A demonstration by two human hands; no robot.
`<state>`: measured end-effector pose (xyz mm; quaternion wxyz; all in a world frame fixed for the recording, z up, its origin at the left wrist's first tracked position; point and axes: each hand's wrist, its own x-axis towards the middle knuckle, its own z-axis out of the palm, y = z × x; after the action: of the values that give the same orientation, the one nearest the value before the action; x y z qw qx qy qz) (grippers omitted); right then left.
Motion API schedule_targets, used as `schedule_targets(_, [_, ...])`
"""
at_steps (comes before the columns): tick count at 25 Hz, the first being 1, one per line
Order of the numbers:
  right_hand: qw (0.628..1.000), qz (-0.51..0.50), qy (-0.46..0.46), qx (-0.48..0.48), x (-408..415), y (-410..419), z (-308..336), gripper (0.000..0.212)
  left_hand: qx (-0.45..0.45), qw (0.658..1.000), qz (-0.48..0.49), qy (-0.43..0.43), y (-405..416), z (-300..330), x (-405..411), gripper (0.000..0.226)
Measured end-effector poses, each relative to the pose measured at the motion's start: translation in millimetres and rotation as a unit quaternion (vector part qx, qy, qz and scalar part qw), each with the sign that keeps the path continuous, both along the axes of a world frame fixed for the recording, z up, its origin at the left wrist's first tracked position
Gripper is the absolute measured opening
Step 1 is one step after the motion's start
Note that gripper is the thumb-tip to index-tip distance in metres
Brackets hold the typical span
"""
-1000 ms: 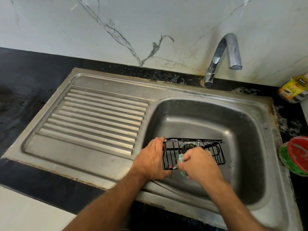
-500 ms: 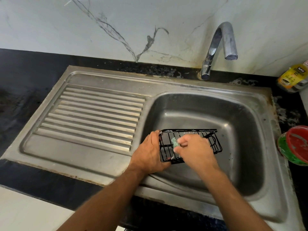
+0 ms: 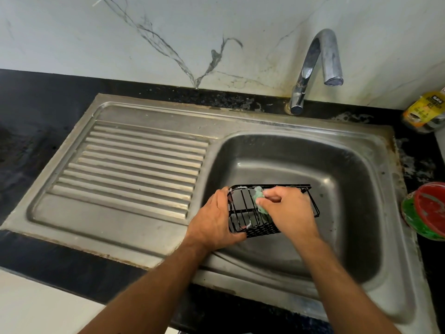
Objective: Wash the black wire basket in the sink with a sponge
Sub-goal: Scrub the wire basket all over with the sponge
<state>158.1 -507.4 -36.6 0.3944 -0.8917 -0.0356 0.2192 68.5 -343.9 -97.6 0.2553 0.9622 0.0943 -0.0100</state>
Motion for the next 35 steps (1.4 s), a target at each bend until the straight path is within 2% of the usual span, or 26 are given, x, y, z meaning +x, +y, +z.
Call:
schedule_targets(4, [0.991, 0.049, 0.011, -0.12, -3, -8, 9, 0.011, 0.003, 1.0, 0.003, 0.005, 0, -1, 0, 0.112])
schedule_targets(6, [0.995, 0.02, -0.011, -0.1, -4, -6, 11, 0.011, -0.004, 1.0, 0.009, 0.004, 0, 0, 1, 0.112])
schedule_targets(9, [0.997, -0.013, -0.077, -0.028, -4, 6, 3, 0.023, -0.002, 1.0, 0.006, 0.006, 0, 2, 0, 0.111])
schedule_targets(11, [0.994, 0.018, -0.104, 0.004, -9, 14, -3, 0.025, -0.004, 1.0, 0.009, 0.001, -1, 2, 0, 0.111])
schedule_targets(14, [0.986, 0.077, -0.145, -0.025, -23, 10, -7, 0.03, -0.002, 1.0, 0.011, 0.005, -1, 5, 1, 0.112])
schedule_targets(17, [0.991, 0.09, -0.086, -0.049, -23, -7, 2, 0.036, 0.009, 1.0, 0.007, 0.009, -1, 6, 1, 0.112])
schedule_targets(20, [0.994, 0.087, -0.047, -0.054, -22, -3, 8, 0.02, 0.007, 1.0, 0.01, 0.007, -1, 5, 0, 0.111])
schedule_targets(23, [0.997, 0.039, 0.003, -0.07, -7, 9, 4, 0.034, -0.008, 1.0, 0.013, 0.005, -2, 5, 0, 0.11])
schedule_targets(27, [0.999, -0.044, 0.017, 0.008, -2, 15, -2, 0.026, -0.008, 1.0, 0.02, 0.016, -2, 6, 1, 0.113])
schedule_targets(29, [0.999, 0.005, 0.001, -0.054, -6, 16, -1, 0.016, 0.003, 1.0, 0.009, 0.004, -2, 7, 1, 0.11])
schedule_targets(32, [0.982, 0.09, 0.02, -0.167, -2, 6, 10, 0.024, 0.011, 1.0, -0.003, 0.0, -2, 7, 0, 0.109])
schedule_targets(35, [0.981, 0.09, -0.055, -0.161, -8, 2, 28, 0.016, 0.004, 1.0, 0.005, -0.002, -2, 7, 2, 0.11])
